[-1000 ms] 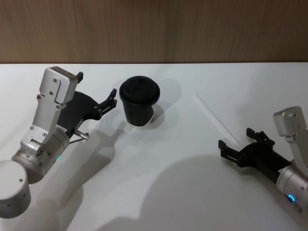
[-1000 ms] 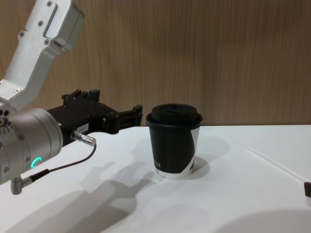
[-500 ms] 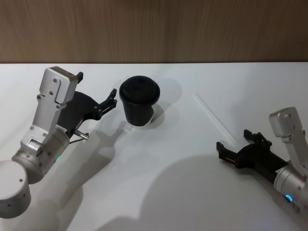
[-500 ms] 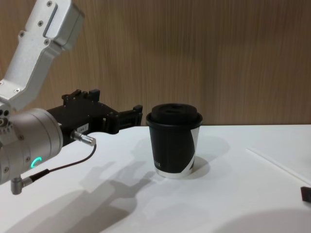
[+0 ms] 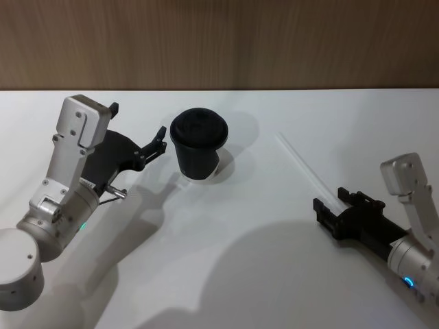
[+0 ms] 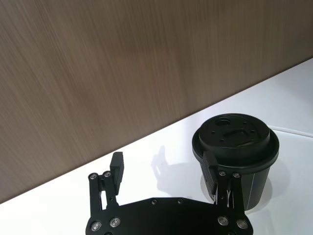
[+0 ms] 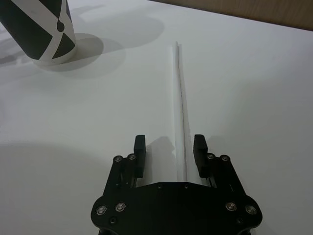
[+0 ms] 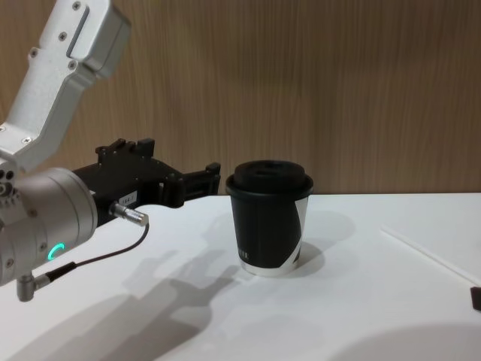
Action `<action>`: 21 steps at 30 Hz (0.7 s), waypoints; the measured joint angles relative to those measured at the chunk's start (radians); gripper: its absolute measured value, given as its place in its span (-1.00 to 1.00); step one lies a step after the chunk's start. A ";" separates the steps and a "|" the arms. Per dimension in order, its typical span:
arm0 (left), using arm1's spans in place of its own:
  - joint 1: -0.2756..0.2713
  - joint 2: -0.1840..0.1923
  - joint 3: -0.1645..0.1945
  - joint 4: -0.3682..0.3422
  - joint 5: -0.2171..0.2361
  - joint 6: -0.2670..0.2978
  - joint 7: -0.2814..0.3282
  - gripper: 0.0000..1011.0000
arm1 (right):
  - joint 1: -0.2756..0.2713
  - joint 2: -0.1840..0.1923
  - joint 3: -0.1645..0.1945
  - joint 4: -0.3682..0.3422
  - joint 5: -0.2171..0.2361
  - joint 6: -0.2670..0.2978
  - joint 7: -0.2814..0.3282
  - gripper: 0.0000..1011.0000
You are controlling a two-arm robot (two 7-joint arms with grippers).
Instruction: Pick up the straw with one hand, pass it to the other hand, and insert it into the cup.
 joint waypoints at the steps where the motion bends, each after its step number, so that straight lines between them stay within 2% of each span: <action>1: 0.000 0.000 0.000 0.000 0.000 0.000 0.000 0.98 | 0.000 -0.001 0.000 0.000 -0.001 -0.001 0.000 0.19; 4: 0.000 0.000 0.000 0.000 0.000 0.000 0.000 0.98 | 0.000 -0.003 0.001 0.002 -0.002 -0.003 0.002 0.05; 6: 0.000 0.000 0.000 0.000 0.000 0.000 0.000 0.98 | 0.000 -0.005 0.001 0.003 -0.002 -0.004 0.003 -0.13; 9: 0.000 0.000 0.000 0.000 0.000 0.000 0.000 0.98 | 0.000 -0.007 0.002 0.005 -0.002 -0.006 0.004 -0.24; 13: 0.000 0.000 0.000 0.000 0.000 0.000 0.000 0.98 | -0.001 -0.008 0.003 0.006 -0.002 -0.006 0.004 -0.57; 21: 0.000 0.000 0.000 0.000 0.000 0.000 0.000 0.98 | -0.001 -0.009 0.005 0.008 0.003 -0.008 0.005 -0.96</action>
